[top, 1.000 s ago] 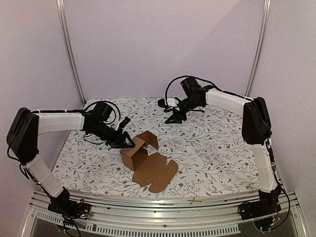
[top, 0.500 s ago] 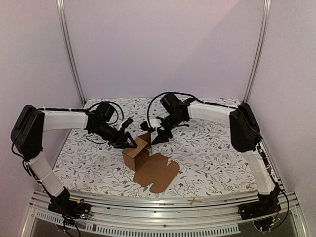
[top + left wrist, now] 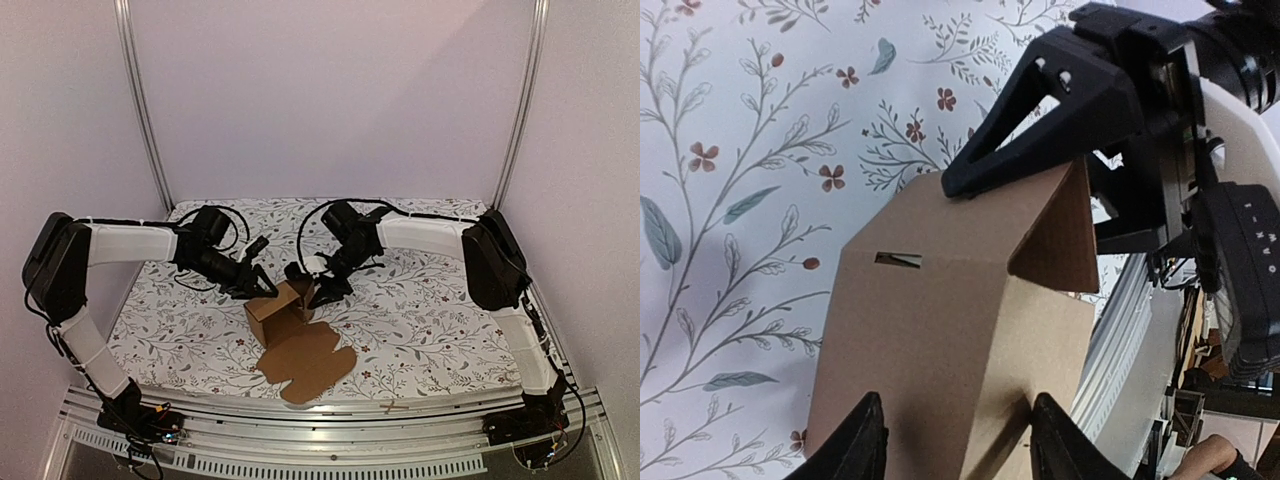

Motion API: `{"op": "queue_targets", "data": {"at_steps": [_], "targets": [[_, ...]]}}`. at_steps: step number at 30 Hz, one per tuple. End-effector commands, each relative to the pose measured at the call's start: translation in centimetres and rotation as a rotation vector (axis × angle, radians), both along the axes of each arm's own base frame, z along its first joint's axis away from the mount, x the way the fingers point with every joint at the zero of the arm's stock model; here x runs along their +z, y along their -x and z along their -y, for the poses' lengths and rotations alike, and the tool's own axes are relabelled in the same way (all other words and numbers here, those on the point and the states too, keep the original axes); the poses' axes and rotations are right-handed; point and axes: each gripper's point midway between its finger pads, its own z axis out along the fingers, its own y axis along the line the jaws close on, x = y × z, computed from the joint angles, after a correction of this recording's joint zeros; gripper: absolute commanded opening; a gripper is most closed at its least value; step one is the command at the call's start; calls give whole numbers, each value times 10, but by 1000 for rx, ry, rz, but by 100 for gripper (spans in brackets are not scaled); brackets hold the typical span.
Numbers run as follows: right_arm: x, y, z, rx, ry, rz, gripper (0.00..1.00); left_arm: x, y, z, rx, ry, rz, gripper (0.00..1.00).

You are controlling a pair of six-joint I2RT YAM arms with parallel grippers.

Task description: Fold the paper box

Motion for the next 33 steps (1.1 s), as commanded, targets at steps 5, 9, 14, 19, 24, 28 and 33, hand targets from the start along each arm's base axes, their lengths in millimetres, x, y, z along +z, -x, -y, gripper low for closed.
{"op": "queue_targets", "data": {"at_steps": [5, 9, 14, 19, 24, 28, 33], "targets": [[24, 16, 3, -49, -6, -78, 48, -13, -3, -5, 27, 0, -32, 48], [21, 17, 8, -70, 26, -88, 49, -15, -4, -9, 49, -32, -16, 46], [21, 19, 5, -131, 25, -167, 45, -13, -5, -10, 65, -28, -13, 46], [11, 21, -5, -235, 7, -191, 42, -13, -5, -6, 70, 1, -36, 46], [13, 20, -12, -299, -22, -171, 43, -8, -5, -2, 67, 33, -41, 46], [15, 16, -19, -346, -41, -154, 43, -8, -4, 0, 69, 50, -56, 47], [19, 6, -24, -426, -65, -164, 42, -8, -4, 2, 70, 68, -65, 47]]}}
